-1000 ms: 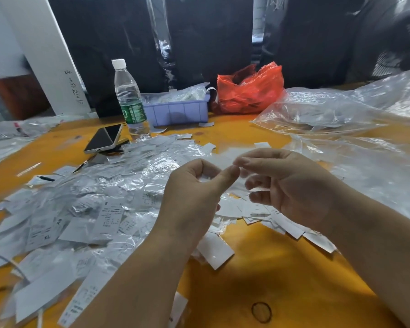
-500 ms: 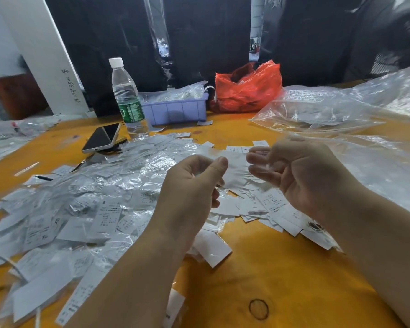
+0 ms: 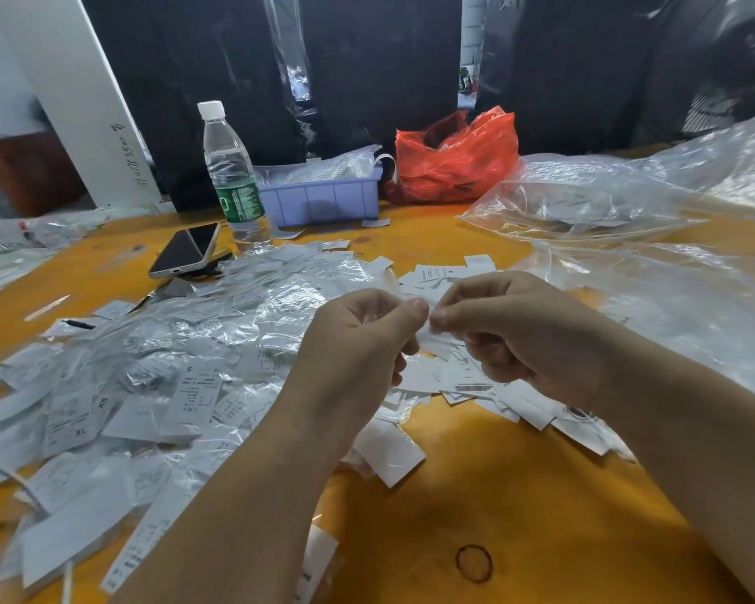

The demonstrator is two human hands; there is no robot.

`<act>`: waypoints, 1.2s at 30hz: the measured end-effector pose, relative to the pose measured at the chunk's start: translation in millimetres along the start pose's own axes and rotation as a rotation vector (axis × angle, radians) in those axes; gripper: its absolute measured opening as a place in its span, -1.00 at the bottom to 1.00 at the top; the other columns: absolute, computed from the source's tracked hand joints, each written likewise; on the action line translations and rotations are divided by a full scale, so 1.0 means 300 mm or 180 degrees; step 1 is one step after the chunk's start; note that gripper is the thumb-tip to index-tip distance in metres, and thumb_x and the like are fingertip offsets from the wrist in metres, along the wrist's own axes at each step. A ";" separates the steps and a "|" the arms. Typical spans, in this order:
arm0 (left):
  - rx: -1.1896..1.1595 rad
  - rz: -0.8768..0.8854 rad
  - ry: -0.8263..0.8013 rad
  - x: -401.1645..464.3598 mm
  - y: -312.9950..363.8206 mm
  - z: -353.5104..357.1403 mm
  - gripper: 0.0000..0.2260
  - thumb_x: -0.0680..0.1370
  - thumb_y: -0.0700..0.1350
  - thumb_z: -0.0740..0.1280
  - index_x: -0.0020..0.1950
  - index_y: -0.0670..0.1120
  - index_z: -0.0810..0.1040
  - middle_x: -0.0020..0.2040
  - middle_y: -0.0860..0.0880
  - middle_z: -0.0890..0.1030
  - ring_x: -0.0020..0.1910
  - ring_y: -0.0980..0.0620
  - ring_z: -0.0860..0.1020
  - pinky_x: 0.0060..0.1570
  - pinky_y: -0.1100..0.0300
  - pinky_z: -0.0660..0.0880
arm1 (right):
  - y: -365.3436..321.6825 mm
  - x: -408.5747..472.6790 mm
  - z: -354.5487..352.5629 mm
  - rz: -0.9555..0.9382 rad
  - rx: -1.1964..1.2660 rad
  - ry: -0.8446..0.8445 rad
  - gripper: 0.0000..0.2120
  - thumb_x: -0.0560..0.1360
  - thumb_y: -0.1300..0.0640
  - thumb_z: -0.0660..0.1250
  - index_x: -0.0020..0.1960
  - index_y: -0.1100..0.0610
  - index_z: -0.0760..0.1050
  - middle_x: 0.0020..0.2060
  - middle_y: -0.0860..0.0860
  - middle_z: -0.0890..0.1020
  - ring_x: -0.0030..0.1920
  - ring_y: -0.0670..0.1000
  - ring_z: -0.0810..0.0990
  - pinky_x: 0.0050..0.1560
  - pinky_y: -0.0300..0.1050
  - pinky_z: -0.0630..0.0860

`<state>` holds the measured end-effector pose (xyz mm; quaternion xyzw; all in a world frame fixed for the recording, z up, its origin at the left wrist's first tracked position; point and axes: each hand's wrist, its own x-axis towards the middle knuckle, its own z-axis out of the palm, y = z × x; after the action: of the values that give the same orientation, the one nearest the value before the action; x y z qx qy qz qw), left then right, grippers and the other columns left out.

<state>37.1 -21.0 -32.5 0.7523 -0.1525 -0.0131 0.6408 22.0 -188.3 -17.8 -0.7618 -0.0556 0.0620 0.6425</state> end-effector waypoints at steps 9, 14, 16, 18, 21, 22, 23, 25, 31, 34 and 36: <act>-0.0284 -0.0038 0.0219 0.006 0.003 -0.002 -0.83 0.55 -0.09 0.36 -0.12 -0.19 0.60 -0.40 0.07 0.55 -0.43 0.16 0.47 -0.42 0.31 0.48 | 0.001 -0.001 -0.010 -0.0028 0.0180 -0.0197 -0.83 0.43 0.33 0.41 -0.30 0.16 0.55 -0.48 0.01 0.32 -0.52 -0.09 0.25 -0.54 -0.27 0.20; -0.0096 0.0121 -0.0046 -0.003 0.007 -0.005 -0.83 0.53 -0.09 0.38 -0.24 -0.12 0.59 -0.40 0.03 0.53 -0.42 0.12 0.46 -0.40 0.28 0.44 | -0.008 -0.013 -0.011 0.0136 0.0265 -0.0753 -0.89 0.39 0.18 0.42 -0.24 0.12 0.49 -0.48 -0.05 0.39 -0.52 -0.12 0.25 -0.54 -0.31 0.13; -0.0102 0.0187 -0.0146 -0.008 0.009 -0.003 -0.80 0.53 -0.03 0.38 -0.21 -0.14 0.60 -0.40 0.03 0.55 -0.41 0.12 0.47 -0.39 0.29 0.45 | -0.006 -0.014 -0.010 0.0082 0.0237 -0.0809 -0.88 0.40 0.20 0.43 -0.26 0.13 0.51 -0.47 -0.02 0.37 -0.51 -0.11 0.23 -0.52 -0.28 0.10; -0.0178 0.0200 -0.0139 -0.007 0.007 -0.002 -0.78 0.56 -0.03 0.34 -0.15 -0.17 0.61 -0.37 0.03 0.57 -0.40 0.11 0.48 -0.38 0.28 0.47 | -0.007 -0.012 -0.010 0.0046 0.0276 -0.0533 -0.88 0.35 0.20 0.46 -0.27 0.16 0.52 -0.47 0.01 0.35 -0.50 -0.10 0.23 -0.51 -0.26 0.13; -0.0257 0.0219 -0.0074 -0.006 0.010 -0.002 -0.86 0.59 -0.20 0.27 -0.05 -0.12 0.62 -0.37 0.07 0.58 -0.38 0.13 0.50 -0.39 0.27 0.48 | -0.010 -0.003 -0.019 0.0039 0.0611 0.0055 -0.86 0.26 0.16 0.44 -0.28 0.17 0.51 -0.46 0.02 0.36 -0.49 -0.08 0.24 -0.48 -0.24 0.14; -0.0181 0.0251 -0.0070 -0.008 0.010 0.000 -0.86 0.60 -0.23 0.25 0.01 -0.07 0.60 -0.36 0.08 0.59 -0.37 0.14 0.50 -0.38 0.26 0.49 | -0.009 -0.001 -0.022 0.0019 0.0737 0.0204 -0.86 0.25 0.16 0.44 -0.28 0.17 0.50 -0.45 0.02 0.36 -0.49 -0.08 0.24 -0.47 -0.24 0.13; -0.0089 0.0292 -0.0070 -0.009 0.009 0.002 -0.84 0.60 -0.23 0.25 0.07 -0.01 0.56 -0.35 0.09 0.60 -0.37 0.15 0.51 -0.37 0.26 0.50 | -0.008 0.002 -0.024 0.0002 0.0867 0.0322 -0.85 0.25 0.15 0.45 -0.30 0.16 0.49 -0.45 0.02 0.36 -0.48 -0.08 0.24 -0.47 -0.24 0.13; 0.0103 0.0403 -0.0068 -0.010 0.002 0.007 -0.78 0.61 -0.18 0.28 0.19 0.09 0.43 -0.30 0.11 0.63 -0.35 0.19 0.54 -0.33 0.27 0.51 | -0.005 0.005 -0.026 -0.0008 0.1110 0.0490 -0.82 0.25 0.14 0.46 -0.35 0.12 0.46 -0.45 0.00 0.37 -0.47 -0.08 0.24 -0.49 -0.24 0.15; 0.0266 0.0407 -0.0084 -0.015 -0.003 0.020 -0.71 0.59 -0.14 0.33 0.29 0.00 0.42 -0.23 0.07 0.67 -0.32 0.22 0.59 -0.35 0.36 0.46 | 0.004 0.006 -0.019 -0.0015 0.1418 0.0563 -0.84 0.27 0.09 0.47 -0.32 0.09 0.50 -0.45 -0.03 0.39 -0.50 -0.10 0.26 -0.54 -0.28 0.19; 0.0327 0.0458 -0.0220 -0.019 -0.004 0.026 -0.87 0.62 -0.16 0.27 0.01 0.05 0.58 -0.27 0.06 0.65 -0.36 0.23 0.56 -0.40 0.38 0.42 | 0.006 0.008 -0.017 -0.0008 0.1488 0.0571 -0.83 0.27 0.11 0.46 -0.23 0.11 0.49 -0.46 -0.04 0.41 -0.51 -0.11 0.26 -0.55 -0.30 0.22; 0.0258 0.0382 -0.0340 -0.021 -0.003 0.031 -0.82 0.64 -0.16 0.22 -0.03 0.01 0.60 -0.29 0.03 0.62 -0.39 0.22 0.54 -0.42 0.38 0.41 | 0.006 0.008 -0.015 -0.0006 0.1544 0.0590 -0.84 0.26 0.14 0.45 -0.23 0.12 0.50 -0.45 -0.03 0.43 -0.52 -0.11 0.28 -0.56 -0.30 0.22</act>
<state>29.2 -28.4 -36.2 0.7653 -0.2317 -0.0087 0.6004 25.3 -192.5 -18.9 -0.5877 0.0193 0.0028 0.8088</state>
